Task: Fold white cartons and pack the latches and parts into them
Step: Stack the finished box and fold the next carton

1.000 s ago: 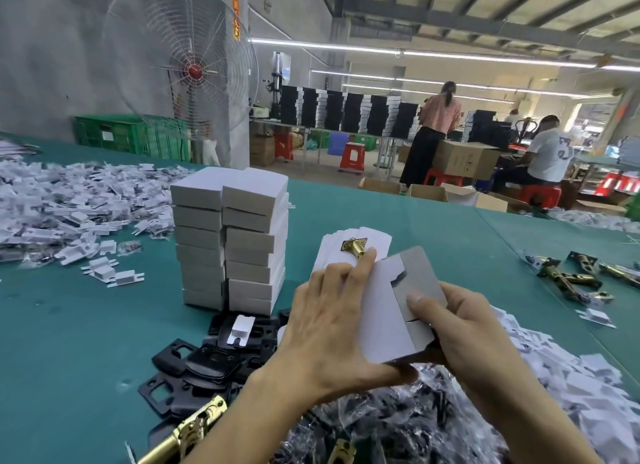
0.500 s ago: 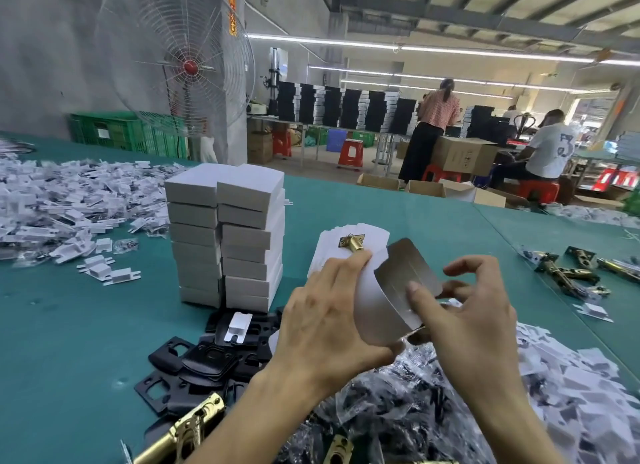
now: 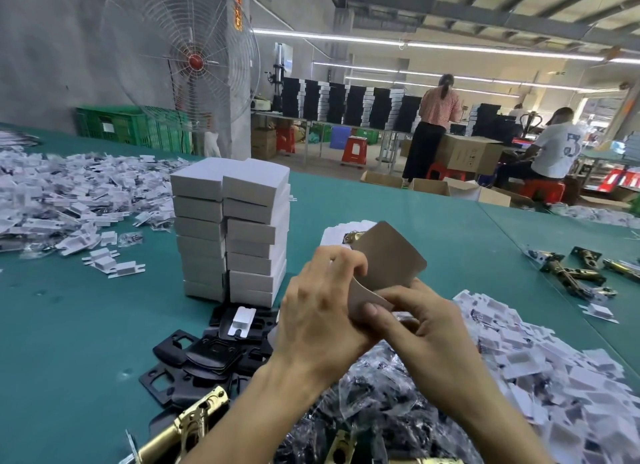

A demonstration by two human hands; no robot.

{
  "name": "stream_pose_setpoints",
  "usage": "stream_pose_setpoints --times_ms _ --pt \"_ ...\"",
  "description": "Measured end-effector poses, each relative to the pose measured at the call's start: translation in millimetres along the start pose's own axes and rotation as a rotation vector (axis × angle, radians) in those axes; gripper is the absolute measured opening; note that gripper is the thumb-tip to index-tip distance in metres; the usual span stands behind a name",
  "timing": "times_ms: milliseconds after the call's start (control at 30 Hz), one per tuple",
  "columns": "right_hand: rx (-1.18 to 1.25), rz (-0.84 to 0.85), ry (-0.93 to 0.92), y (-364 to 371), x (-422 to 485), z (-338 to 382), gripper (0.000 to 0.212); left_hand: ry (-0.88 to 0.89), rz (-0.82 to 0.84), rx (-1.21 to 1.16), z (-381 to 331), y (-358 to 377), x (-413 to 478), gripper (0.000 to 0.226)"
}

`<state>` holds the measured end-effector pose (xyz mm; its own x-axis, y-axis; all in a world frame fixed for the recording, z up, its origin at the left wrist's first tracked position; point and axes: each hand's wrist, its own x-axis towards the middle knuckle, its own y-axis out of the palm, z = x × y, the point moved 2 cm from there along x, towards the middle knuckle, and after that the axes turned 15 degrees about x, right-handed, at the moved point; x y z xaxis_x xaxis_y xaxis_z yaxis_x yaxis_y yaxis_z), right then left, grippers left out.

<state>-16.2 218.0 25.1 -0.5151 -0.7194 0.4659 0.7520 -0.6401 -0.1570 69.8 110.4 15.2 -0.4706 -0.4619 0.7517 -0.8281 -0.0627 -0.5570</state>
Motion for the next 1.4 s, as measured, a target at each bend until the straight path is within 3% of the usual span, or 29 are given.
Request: stream_pose_setpoints --times_ms 133,233,400,633,967,1200,1400 --pt "0.034 0.020 -0.026 0.4 0.1 3.9 0.017 -0.006 0.055 0.005 1.8 -0.6 1.2 0.046" --pt "0.116 -0.104 -0.098 -1.8 0.2 9.7 0.025 -0.017 0.084 -0.077 5.1 0.0 0.5 0.053" --pt "0.325 -0.224 -0.136 -7.6 0.6 17.4 0.021 0.031 0.163 -0.138 5.4 1.7 -0.7 0.084" --pt "0.321 -0.163 0.012 -5.3 0.4 7.0 0.023 -0.034 0.113 -0.133 5.0 -0.4 0.5 0.092" --pt "0.374 -0.212 -0.029 -9.7 0.8 9.2 0.014 0.019 0.113 -0.118 2.1 -0.7 -0.3 0.089" --pt "0.322 -0.138 -0.034 -15.2 3.8 9.5 0.019 0.045 0.146 -0.149 0.2 0.9 -1.1 0.089" --pt "0.289 0.062 -0.025 -19.1 4.0 18.4 0.030 -0.013 0.124 -0.307 4.3 -1.7 1.1 0.094"
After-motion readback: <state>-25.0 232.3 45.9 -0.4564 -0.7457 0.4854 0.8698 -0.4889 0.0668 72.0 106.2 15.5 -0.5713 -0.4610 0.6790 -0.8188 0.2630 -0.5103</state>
